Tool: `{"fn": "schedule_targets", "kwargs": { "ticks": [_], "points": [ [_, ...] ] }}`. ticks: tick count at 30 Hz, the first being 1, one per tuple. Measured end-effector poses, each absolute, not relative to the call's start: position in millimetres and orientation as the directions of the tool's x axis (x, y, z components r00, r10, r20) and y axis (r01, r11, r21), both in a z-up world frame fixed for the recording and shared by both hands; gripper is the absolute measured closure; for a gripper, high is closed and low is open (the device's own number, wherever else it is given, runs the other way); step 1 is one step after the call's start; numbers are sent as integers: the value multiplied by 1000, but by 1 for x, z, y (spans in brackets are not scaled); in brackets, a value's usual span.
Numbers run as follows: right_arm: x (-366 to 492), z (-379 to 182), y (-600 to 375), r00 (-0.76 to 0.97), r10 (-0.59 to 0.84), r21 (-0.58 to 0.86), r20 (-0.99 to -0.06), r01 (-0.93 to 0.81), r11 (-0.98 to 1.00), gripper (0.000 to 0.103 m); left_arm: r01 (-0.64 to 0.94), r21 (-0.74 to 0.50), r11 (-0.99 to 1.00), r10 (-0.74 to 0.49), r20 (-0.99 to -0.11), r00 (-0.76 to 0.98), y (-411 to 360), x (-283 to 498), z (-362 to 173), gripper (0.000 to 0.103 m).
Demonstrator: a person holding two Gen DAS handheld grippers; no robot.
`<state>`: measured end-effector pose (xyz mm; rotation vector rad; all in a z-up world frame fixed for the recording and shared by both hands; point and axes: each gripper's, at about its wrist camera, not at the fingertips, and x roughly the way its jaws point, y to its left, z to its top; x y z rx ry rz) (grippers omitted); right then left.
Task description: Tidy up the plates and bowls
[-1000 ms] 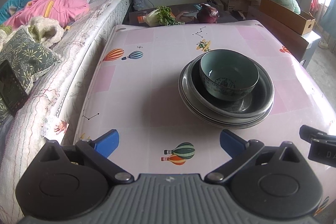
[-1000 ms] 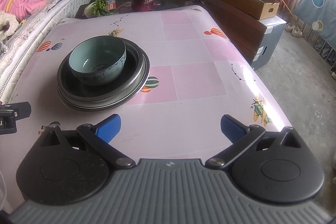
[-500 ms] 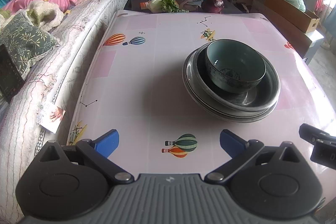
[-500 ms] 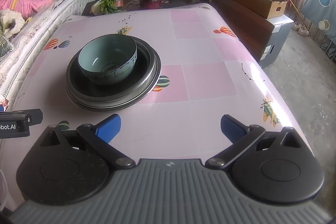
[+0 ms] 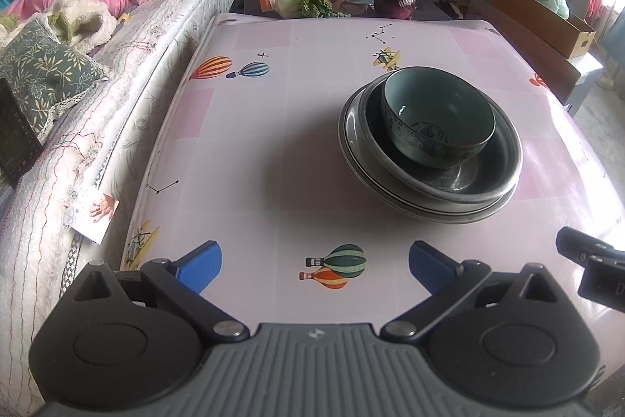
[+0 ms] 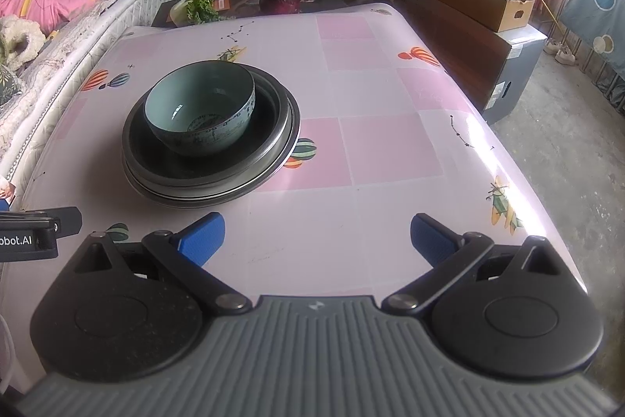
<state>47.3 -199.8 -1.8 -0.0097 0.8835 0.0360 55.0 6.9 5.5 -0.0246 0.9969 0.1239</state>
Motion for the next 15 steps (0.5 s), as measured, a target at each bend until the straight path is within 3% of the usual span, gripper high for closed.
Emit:
{"fn": "schedule_targets", "kwargs": {
  "ticks": [15],
  "points": [
    [50, -6, -203, 621, 38, 21, -783, -34, 999, 1, -99, 33, 995, 81, -846, 527, 3, 55, 4, 0]
  ]
}}
